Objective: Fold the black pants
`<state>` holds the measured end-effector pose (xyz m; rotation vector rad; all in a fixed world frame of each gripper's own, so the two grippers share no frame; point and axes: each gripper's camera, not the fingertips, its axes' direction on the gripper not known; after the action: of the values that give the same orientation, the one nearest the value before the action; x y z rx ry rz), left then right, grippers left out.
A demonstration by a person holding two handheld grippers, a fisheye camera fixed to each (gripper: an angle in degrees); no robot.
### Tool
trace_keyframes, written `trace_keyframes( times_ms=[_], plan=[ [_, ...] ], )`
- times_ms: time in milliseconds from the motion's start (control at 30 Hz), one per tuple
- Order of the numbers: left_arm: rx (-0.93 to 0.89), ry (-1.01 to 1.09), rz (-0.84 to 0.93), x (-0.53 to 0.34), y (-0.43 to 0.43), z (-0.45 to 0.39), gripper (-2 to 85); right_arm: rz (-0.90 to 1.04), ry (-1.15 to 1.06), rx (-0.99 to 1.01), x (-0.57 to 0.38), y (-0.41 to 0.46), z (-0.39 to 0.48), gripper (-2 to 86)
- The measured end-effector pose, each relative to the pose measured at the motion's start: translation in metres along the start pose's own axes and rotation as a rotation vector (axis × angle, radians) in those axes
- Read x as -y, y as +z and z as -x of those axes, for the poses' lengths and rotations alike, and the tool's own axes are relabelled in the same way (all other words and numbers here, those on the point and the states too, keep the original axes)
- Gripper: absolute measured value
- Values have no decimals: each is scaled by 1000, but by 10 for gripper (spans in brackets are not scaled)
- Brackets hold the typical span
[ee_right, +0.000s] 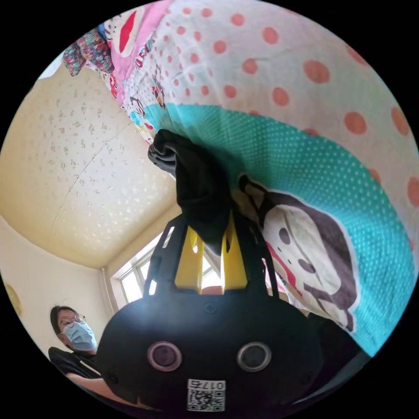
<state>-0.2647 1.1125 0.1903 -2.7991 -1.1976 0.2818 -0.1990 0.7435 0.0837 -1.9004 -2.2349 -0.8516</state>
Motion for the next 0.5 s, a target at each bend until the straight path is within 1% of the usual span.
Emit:
trace_keyframes(
  times_ms=[133,200,300,400,500],
  plan=[
    [84,-36,-1,-23,4,-31,75,-26,16,-42,-10,20,25,52],
    [58,-25,21,-35,8,-47,68,2,-21,-87,-16,34,50,40],
    [84,53,67,-60,8,-83,64,47,-117,-163,-29,49,88,30],
    [138,179,142,-91,1,-120,63,127,-192,-168,-44,58,128,25],
    [162,216,241,-127,-11,-138,62,170,-182,-172,-63,54,159,21]
  ],
)
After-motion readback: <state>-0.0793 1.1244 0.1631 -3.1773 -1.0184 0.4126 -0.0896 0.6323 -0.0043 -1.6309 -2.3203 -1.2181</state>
